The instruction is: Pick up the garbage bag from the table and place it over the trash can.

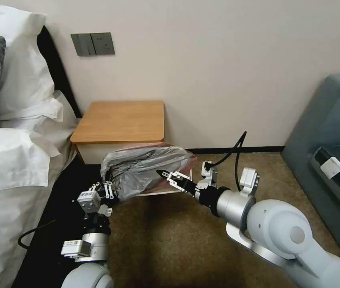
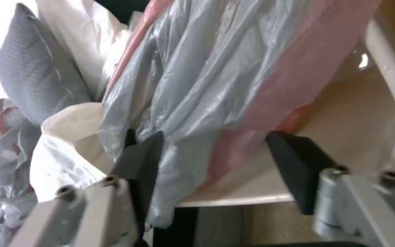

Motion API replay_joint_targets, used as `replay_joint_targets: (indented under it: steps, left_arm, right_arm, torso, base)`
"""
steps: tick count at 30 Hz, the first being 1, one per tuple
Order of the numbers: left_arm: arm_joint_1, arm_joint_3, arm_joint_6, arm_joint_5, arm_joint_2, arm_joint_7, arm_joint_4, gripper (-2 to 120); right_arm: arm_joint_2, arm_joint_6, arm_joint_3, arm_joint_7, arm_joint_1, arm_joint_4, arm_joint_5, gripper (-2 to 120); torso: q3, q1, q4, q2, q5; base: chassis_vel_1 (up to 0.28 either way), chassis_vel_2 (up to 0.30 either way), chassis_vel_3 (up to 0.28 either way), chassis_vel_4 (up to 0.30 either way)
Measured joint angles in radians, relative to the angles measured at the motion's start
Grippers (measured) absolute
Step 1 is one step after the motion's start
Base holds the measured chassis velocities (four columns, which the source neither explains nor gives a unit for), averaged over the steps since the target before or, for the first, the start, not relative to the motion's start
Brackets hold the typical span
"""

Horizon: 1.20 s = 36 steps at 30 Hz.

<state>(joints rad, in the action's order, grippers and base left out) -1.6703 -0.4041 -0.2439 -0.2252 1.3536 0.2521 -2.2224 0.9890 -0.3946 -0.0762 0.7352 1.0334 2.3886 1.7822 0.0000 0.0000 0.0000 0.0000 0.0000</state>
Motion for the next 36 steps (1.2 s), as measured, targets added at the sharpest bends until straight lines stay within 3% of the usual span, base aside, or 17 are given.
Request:
replay_joint_targets:
  steps: [4, 6, 9, 15, 28, 36]
  left_arm:
    - [-0.002, 0.002, 0.0, 0.005, 0.003, 0.0, -0.002, 9]
    - [-0.003, 0.001, 0.0, 0.008, 0.004, 0.0, -0.003, 9]
    - [-0.003, 0.0, 0.0, 0.009, 0.005, 0.0, -0.003, 9]
    - [0.001, -0.005, 0.0, 0.01, 0.011, 0.005, -0.001, 9]
    - [0.002, -0.001, -0.002, 0.014, 0.011, 0.004, 0.005, 9]
    - [0.006, 0.0, -0.011, 0.027, 0.01, 0.0, 0.007, 9]
  right_arm:
    - [0.006, -0.001, -0.004, -0.006, 0.002, -0.001, -0.002, 44]
    - [0.006, 0.002, -0.009, -0.005, 0.007, 0.0, -0.003, 31]
    - [0.0, 0.007, -0.018, 0.008, 0.016, 0.006, 0.0, 23]
    - [-0.026, 0.037, -0.061, 0.123, 0.053, 0.059, 0.069, 0]
    - [0.002, 0.045, -0.066, 0.055, 0.069, 0.072, 0.044, 0]
    - [0.045, 0.067, -0.041, 0.101, 0.038, 0.04, 0.07, 30]
  torso:
    - [0.0, 0.0, 0.0, 0.0, 0.0001]
    - [0.0, 0.0, 0.0, 0.0, 0.0001]
    - [0.0, 0.0, 0.0, 0.0, 0.0001]
    - [0.0, 0.0, 0.0, 0.0, 0.0001]
    - [0.0, 0.0, 0.0, 0.0, 0.0]
    - [0.0, 0.0, 0.0, 0.0, -0.0001]
  base:
    - [0.0, 0.0, 0.0, 0.0]
    - [0.0, 0.0, 0.0, 0.0]
    - [0.0, 0.0, 0.0, 0.0]
    - [0.0, 0.0, 0.0, 0.0]
    - [0.0, 0.0, 0.0, 0.0]
    - [0.0, 0.0, 0.0, 0.0]
